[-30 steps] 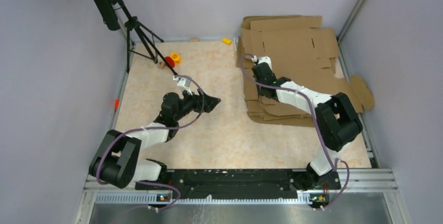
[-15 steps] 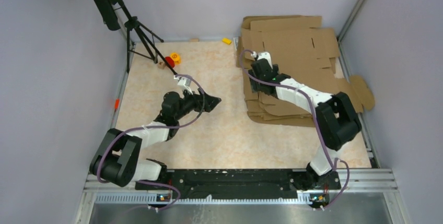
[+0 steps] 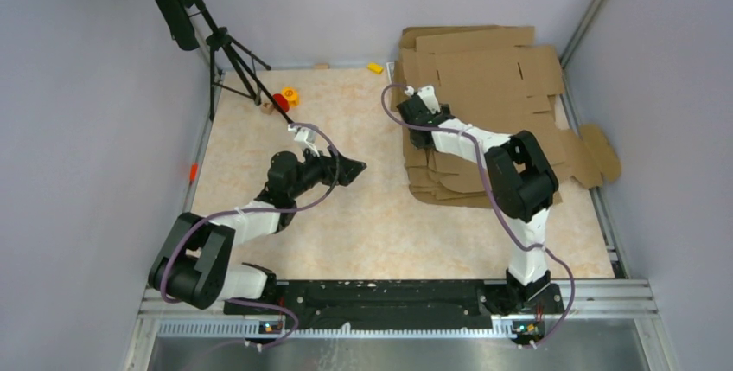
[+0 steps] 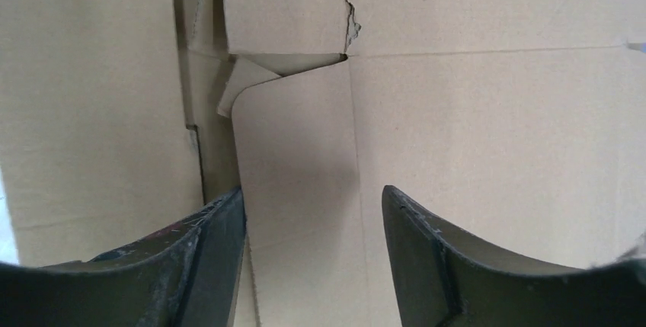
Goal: Fold the paper box
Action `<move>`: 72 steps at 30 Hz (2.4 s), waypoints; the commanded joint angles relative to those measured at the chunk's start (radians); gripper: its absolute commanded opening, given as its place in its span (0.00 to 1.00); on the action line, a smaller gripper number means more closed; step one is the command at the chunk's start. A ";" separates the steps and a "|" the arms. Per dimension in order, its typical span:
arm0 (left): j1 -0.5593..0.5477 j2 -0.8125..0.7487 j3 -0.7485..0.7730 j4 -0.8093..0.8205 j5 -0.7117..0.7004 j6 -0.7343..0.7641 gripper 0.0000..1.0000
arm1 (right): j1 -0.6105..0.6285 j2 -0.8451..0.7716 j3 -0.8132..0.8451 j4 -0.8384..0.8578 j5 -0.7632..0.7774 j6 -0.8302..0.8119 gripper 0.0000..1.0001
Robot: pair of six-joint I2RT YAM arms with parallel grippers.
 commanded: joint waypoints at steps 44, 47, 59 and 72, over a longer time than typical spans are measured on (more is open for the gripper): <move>-0.003 0.018 0.049 0.029 0.028 0.005 0.99 | -0.029 -0.155 -0.103 -0.104 0.064 0.001 0.62; -0.002 0.017 0.049 0.027 0.027 0.005 0.99 | -0.029 -0.147 -0.103 -0.122 0.094 0.003 0.60; -0.002 0.018 0.049 0.027 0.029 0.006 0.99 | -0.017 -0.199 -0.146 -0.056 -0.072 -0.004 0.71; -0.002 0.022 0.051 0.027 0.030 0.005 0.99 | -0.017 -0.191 -0.168 -0.124 0.073 0.021 0.55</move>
